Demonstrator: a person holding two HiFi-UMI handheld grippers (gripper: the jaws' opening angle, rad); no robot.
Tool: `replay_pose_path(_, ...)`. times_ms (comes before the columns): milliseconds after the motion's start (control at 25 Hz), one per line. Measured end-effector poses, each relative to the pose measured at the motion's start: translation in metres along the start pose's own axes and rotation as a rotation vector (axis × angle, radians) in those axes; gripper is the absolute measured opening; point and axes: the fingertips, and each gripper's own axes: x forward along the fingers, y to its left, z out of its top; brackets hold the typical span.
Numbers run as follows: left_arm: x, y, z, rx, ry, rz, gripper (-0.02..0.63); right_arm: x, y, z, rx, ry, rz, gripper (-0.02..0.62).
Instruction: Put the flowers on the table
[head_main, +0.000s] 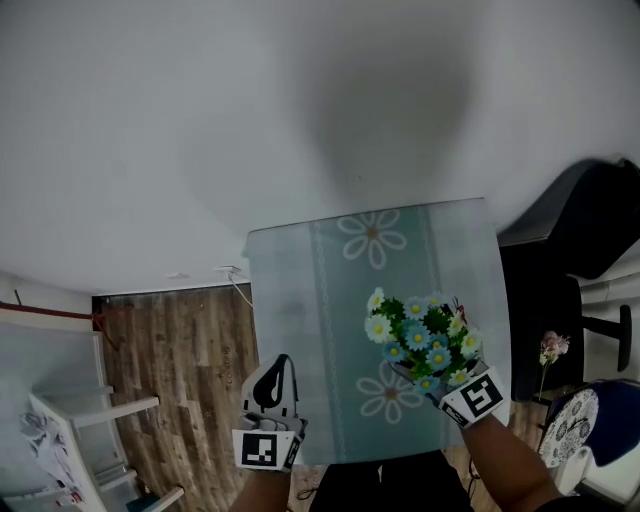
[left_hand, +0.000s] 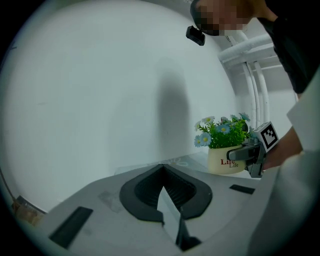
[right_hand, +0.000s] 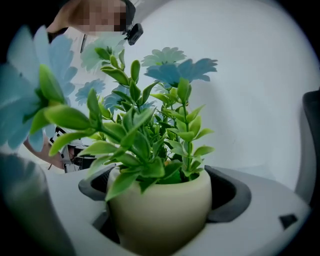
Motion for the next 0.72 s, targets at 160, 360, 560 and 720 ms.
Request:
replay_pose_path(160,0.006,0.004,-0.006,0.001,0.011,0.011,0.003,0.009,-0.005,-0.016,0.01,0.016,0.004,0.549)
replay_pose_path(360,0.006,0.008,-0.017,-0.011,0.029,0.03,0.003,0.016,-0.013,-0.035,0.023,0.023,-0.003,0.548)
replay_pose_path(560,0.004,0.009,-0.03,-0.041,0.062,0.042,0.003,0.028,-0.016,-0.05,0.014,0.029,0.006,0.548)
replay_pose_path(720,0.003,0.012,-0.036,-0.023,0.063,0.046,0.003,0.031,-0.014,-0.054,0.008,0.035,0.005,0.548)
